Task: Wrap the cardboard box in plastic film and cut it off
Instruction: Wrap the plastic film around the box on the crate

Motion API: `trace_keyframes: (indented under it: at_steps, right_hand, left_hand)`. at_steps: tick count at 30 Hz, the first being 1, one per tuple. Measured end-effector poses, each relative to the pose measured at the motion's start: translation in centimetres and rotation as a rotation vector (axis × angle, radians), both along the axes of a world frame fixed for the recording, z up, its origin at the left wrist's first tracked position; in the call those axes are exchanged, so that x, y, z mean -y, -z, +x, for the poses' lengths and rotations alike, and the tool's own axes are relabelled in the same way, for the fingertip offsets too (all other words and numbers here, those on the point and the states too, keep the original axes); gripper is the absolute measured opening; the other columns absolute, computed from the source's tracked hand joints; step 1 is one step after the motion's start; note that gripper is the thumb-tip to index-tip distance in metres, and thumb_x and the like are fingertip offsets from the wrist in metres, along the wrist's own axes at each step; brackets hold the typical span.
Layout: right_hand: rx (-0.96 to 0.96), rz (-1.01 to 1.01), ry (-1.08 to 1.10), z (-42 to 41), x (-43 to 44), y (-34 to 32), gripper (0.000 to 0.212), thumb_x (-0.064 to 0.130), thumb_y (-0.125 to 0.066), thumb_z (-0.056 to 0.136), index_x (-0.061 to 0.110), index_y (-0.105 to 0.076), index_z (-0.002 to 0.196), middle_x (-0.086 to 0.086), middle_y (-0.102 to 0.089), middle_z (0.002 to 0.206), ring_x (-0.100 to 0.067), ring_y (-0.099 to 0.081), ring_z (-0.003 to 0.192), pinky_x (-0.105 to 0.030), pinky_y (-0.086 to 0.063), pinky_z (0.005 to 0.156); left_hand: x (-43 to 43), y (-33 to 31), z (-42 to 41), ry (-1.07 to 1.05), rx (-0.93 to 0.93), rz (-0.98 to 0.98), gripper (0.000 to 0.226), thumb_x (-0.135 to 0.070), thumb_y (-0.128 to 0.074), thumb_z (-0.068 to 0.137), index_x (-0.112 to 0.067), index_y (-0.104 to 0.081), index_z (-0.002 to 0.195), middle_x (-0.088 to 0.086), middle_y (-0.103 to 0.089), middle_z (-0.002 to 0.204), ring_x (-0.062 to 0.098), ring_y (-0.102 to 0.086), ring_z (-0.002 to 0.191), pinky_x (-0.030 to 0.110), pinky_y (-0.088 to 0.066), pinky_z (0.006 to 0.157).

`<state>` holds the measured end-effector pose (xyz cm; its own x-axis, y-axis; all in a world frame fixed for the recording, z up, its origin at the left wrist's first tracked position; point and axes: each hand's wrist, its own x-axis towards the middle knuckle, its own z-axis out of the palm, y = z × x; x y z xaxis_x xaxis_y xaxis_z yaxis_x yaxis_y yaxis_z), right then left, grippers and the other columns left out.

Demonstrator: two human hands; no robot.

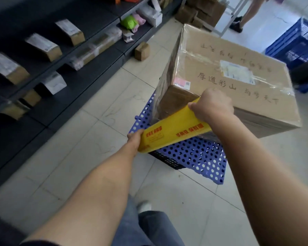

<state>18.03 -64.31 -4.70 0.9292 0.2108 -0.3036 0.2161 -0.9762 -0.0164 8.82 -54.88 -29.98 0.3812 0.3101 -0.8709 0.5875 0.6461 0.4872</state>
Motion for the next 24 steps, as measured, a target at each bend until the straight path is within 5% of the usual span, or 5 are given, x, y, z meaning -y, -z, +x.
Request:
trace_keyframes:
  at_steps: [4,9,15,21,24]
  right_hand:
    - [0.007,0.059,0.071,0.1,0.4,0.5,0.041,0.044,-0.056,0.092,0.005,-0.057,0.105,-0.009,-0.047,0.086,-0.029,-0.046,0.083,-0.038,-0.039,0.067]
    - [0.022,0.077,0.054,-0.2,1.7,0.7,0.051,0.058,-0.057,0.084,0.007,-0.052,0.086,-0.006,-0.044,0.067,-0.029,-0.05,0.074,-0.038,-0.041,0.061]
    - [0.002,0.037,-0.183,0.0,4.2,0.4,0.027,0.02,-0.059,0.087,0.013,-0.042,0.067,-0.002,-0.05,0.067,-0.023,-0.054,0.061,-0.032,-0.043,0.05]
    - [0.003,0.044,-0.236,0.7,5.5,0.3,0.042,0.049,-0.057,0.089,0.009,-0.048,0.078,-0.005,-0.047,0.071,-0.027,-0.054,0.072,-0.036,-0.045,0.06]
    - [-0.006,0.076,-0.376,1.2,7.6,0.7,0.044,0.052,-0.058,0.086,0.011,-0.047,0.076,-0.003,-0.05,0.073,-0.025,-0.057,0.072,-0.036,-0.051,0.062]
  left_hand:
    - [1.6,0.5,0.3,-0.009,-0.033,-0.016,0.079,-0.049,-0.059,0.086,-0.018,-0.017,0.145,0.012,-0.037,0.145,0.032,-0.039,0.129,0.046,-0.034,0.106]
    - [4.1,-0.3,0.8,0.01,-0.023,-0.075,0.067,-0.052,-0.05,0.091,-0.02,-0.026,0.145,0.01,-0.041,0.144,0.031,-0.042,0.129,0.044,-0.033,0.107]
    - [6.6,-0.8,0.7,-0.042,-0.004,-0.182,0.049,-0.045,-0.036,0.097,-0.023,-0.037,0.141,0.004,-0.036,0.149,0.026,-0.034,0.136,0.049,-0.025,0.109]
    - [9.1,10.2,3.6,-0.24,0.068,-0.059,0.076,-0.063,-0.056,0.068,-0.023,-0.044,0.132,0.007,-0.063,0.118,0.03,-0.061,0.105,0.05,-0.046,0.096]
    - [12.6,3.3,2.9,-0.319,0.135,-0.149,0.044,-0.052,-0.039,0.09,-0.017,-0.061,0.107,0.011,-0.068,0.1,0.029,-0.064,0.097,0.045,-0.051,0.09]
